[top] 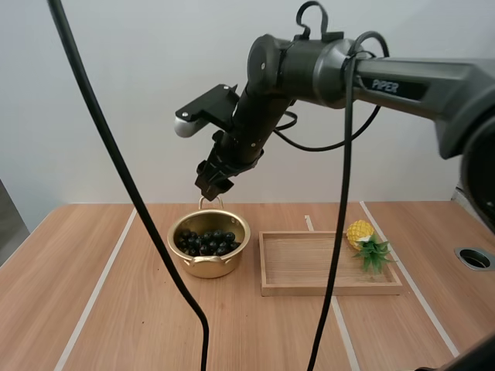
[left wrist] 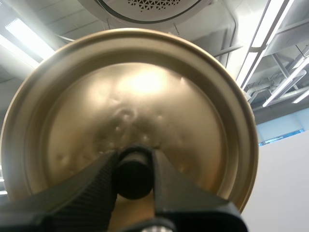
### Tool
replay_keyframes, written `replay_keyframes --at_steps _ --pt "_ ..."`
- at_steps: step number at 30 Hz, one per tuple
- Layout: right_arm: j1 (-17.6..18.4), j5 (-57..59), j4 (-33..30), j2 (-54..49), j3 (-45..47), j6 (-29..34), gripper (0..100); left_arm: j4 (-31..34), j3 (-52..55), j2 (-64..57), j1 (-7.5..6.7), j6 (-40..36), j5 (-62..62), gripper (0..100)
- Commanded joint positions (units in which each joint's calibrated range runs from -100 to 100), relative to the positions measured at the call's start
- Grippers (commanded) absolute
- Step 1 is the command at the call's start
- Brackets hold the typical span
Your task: Open the pot, put the grape inside, and close it
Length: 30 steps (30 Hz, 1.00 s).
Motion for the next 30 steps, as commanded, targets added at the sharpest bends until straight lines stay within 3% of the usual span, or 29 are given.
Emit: replay_keyframes --at_steps 1,6,12,17,30 --pt "-0.25 3.58 -0.62 -5.28 -0.05 1.19 100 0.44 -0.16 -0.51 -0.18 -0.01 -1.88 0" --pt "-0.25 11.3 -0.62 -13.39 -0.05 2.06 100 0.44 -0.16 -0.51 -0.18 -0.01 -1.88 0" --pt "-0.25 12.04 -3.18 -22.38 1.24 2.4 100 0.44 -0.16 -0.51 -0.18 -0.01 -1.88 0" --pt "-0.25 12.04 -8.53 -30.61 8.9 3.22 100 0.44 -0.16 -0.51 -0.18 -0.01 -1.88 0" --pt "-0.25 12.04 -12.77 -48.39 23.0 4.65 100 0.44 -0.16 -0.51 -0.18 -0.01 -1.88 0"
